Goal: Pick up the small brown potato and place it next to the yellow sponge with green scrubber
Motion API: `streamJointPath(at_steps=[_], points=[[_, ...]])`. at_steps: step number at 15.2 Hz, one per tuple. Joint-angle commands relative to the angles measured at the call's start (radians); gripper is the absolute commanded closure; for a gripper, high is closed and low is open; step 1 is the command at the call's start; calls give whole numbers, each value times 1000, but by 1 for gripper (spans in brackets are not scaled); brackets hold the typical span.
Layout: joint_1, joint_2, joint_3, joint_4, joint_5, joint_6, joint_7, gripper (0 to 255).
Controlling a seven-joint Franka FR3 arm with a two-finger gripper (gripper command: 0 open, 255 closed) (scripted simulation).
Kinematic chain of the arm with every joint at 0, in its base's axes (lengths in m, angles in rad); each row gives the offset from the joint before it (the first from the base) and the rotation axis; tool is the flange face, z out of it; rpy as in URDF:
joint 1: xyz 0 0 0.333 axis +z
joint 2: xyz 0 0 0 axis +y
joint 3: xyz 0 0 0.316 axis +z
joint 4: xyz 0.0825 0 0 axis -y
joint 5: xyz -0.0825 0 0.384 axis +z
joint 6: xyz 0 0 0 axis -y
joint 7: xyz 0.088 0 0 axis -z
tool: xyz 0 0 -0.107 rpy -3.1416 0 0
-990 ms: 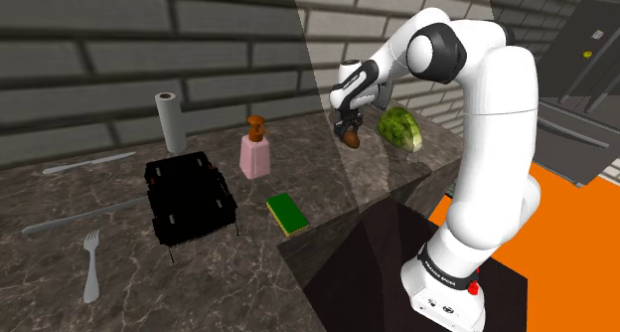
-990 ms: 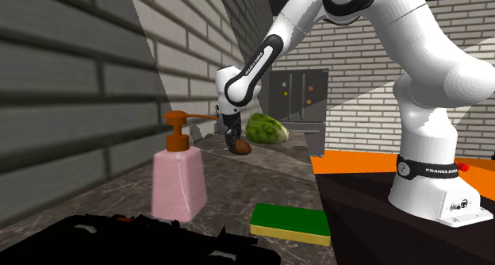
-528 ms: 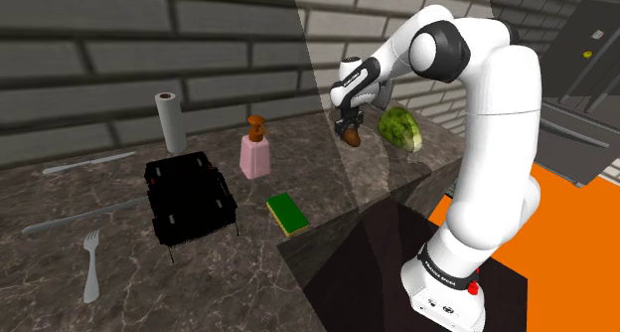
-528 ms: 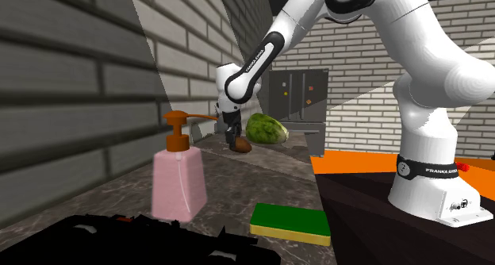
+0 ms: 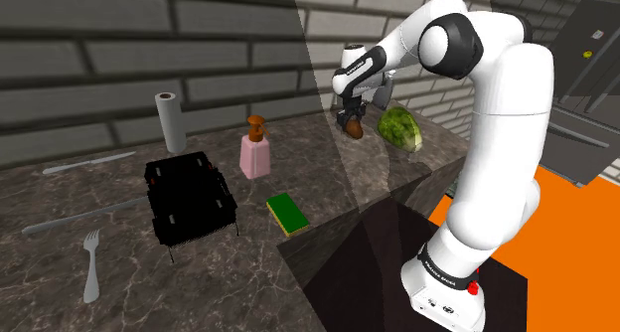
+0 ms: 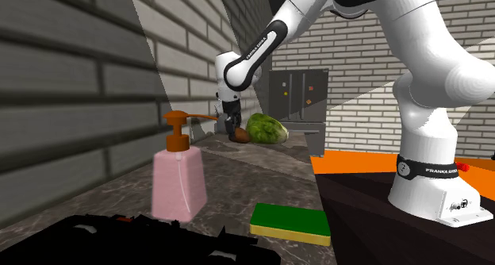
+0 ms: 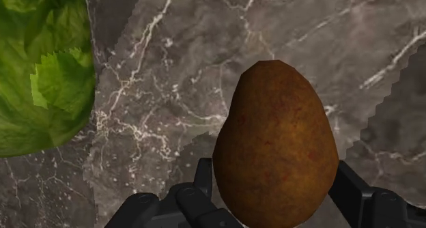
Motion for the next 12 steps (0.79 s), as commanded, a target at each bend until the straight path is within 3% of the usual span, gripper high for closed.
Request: streamJointPath(at_steps=[1,12], points=[[3,-19,-2,2,-3,-20,-2,255],[12,-96,-8,50,-12,-143,-19,255]])
